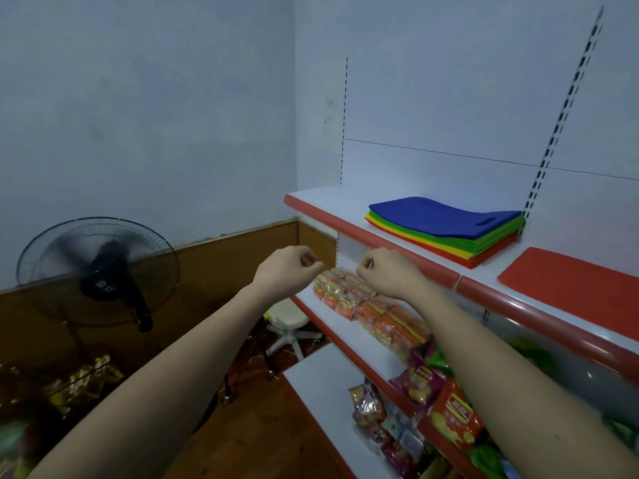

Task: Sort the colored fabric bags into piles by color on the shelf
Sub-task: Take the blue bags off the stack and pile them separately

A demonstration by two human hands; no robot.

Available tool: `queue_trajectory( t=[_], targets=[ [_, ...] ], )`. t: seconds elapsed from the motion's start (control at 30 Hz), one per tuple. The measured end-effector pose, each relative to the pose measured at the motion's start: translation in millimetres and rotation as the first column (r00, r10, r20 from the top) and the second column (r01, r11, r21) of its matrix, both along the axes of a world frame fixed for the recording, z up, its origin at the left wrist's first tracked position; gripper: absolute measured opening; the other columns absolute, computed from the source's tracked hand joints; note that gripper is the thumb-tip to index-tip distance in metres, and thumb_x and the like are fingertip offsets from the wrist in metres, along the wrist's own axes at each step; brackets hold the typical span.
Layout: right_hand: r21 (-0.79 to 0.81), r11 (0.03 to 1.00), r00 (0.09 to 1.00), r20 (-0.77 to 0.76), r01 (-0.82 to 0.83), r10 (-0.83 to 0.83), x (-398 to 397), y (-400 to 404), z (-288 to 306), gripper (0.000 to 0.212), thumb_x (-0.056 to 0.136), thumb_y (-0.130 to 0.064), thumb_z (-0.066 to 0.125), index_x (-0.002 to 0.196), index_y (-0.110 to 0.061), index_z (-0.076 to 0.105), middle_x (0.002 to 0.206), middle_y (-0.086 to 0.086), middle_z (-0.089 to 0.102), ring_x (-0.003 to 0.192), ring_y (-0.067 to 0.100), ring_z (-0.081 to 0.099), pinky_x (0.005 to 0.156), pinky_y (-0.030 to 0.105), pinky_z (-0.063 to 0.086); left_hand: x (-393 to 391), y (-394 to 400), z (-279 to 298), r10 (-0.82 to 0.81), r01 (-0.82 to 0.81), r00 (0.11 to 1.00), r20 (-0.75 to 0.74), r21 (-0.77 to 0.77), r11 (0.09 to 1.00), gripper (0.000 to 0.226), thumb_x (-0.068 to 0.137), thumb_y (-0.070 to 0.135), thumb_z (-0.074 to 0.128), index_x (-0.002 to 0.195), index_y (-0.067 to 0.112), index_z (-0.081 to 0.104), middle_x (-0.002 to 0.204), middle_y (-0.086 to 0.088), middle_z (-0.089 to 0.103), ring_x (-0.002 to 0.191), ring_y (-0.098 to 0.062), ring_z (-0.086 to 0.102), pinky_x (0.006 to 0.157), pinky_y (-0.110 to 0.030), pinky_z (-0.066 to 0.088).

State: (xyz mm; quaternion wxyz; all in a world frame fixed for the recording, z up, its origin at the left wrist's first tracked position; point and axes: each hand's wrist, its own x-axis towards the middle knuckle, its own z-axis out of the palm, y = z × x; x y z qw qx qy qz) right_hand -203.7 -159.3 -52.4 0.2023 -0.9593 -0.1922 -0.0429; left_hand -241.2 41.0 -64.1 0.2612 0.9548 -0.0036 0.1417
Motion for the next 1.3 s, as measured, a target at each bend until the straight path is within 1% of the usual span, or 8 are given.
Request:
queue_trajectory(
  t=[0.23,0.43,0.6,0.7,0.8,0.97,1.13,1.3],
  targets=[
    [0.135,0.971,0.976,0.069,0.196,-0.206,49.6,2.2,10.3,0.022,0.095,-0.027,0.047,0.084,-0.014,0.061,0.081,0.007,0.064,0.076,0.028,0.061,0.062,0.036,0.049,84.3,-6.3,19.8,-0.22,0.231,0.971,0.098,-0.116,0.966,0.028,0.095,0.044,0.055,0.109,0.022,0.066,0.1,0.008,0.066,0.089,-0.006,0.062,0.079,-0.036,0.059],
    [0.392,0.828,0.841,0.2,0.401,-0.503,116.0,-30.3,17.5,0.012,0.093,-0.018,0.05,0.099,-0.015,0.06,0.095,0.003,0.064,0.089,0.024,0.058,0.075,0.035,0.048,167.9,-30.2,21.9,-0.349,0.365,0.93,0.114,-0.191,0.911,0.017,0.092,0.041,0.056,0.097,0.028,0.067,0.09,0.014,0.065,0.084,-0.008,0.063,0.08,-0.041,0.057],
    [0.478,0.7,0.667,0.275,0.53,-0.692,156.3,-71.9,20.3,0.015,0.09,-0.011,0.05,0.1,-0.011,0.062,0.098,0.01,0.062,0.095,0.03,0.055,0.071,0.039,0.049,246.7,-45.3,27.8,-0.383,0.401,0.915,0.123,-0.194,0.895,0.01,0.09,0.033,0.059,0.091,0.029,0.067,0.087,0.015,0.066,0.08,-0.006,0.062,0.078,-0.035,0.055],
    [0.419,0.596,0.495,0.333,0.685,-0.803,163.1,-99.4,15.6,0.022,0.09,-0.01,0.049,0.107,-0.01,0.062,0.11,0.013,0.058,0.107,0.033,0.047,0.082,0.043,0.045,284.9,-59.0,23.7,-0.38,0.411,0.91,0.165,-0.237,0.88,0.01,0.09,0.027,0.058,0.092,0.026,0.068,0.092,0.014,0.066,0.081,-0.006,0.061,0.073,-0.03,0.051],
    [0.35,0.439,0.367,0.254,0.827,-0.895,168.2,-118.0,6.7,0.024,0.093,-0.015,0.05,0.115,-0.01,0.058,0.122,0.015,0.051,0.116,0.034,0.042,0.09,0.045,0.039,318.2,-72.6,11.0,-0.372,0.408,0.911,0.181,-0.248,0.879,0.014,0.087,0.027,0.058,0.099,0.027,0.067,0.103,0.008,0.065,0.09,-0.016,0.061,0.078,-0.033,0.051],
    [0.492,0.349,0.36,0.076,0.798,-0.93,179.5,-129.7,-15.7,0.03,0.09,-0.018,0.061,0.118,-0.007,0.059,0.125,0.018,0.046,0.116,0.036,0.043,0.095,0.041,0.039,371.1,-96.5,-8.3,-0.393,0.396,0.918,0.054,-0.151,0.905,0.047,0.087,0.033,0.06,0.133,0.021,0.059,0.133,-0.006,0.053,0.122,-0.026,0.049,0.099,-0.041,0.046],
    [0.61,0.224,0.277,0.008,0.76,-0.961,185.5,-135.3,-29.1,0.032,0.083,-0.035,0.071,0.099,-0.014,0.054,0.108,0.012,0.055,0.097,0.031,0.057,0.081,0.049,0.053,394.6,-98.7,-36.3,-0.44,0.434,0.896,0.057,-0.318,0.843,0.056,0.087,0.042,0.065,0.136,0.016,0.055,0.134,-0.001,0.047,0.117,-0.018,0.052,0.089,-0.03,0.042],
    [0.622,0.198,0.213,0.051,0.758,-0.976,182.9,-134.4,-33.1,0.024,0.089,-0.028,0.069,0.094,-0.008,0.057,0.092,0.005,0.057,0.084,0.023,0.055,0.067,0.032,0.038,398.7,-98.8,-41.4,-0.427,0.435,0.898,0.107,-0.36,0.825,0.059,0.086,0.045,0.064,0.138,0.02,0.052,0.133,0.0,0.049,0.116,-0.019,0.053,0.091,-0.036,0.048]
  ],
)
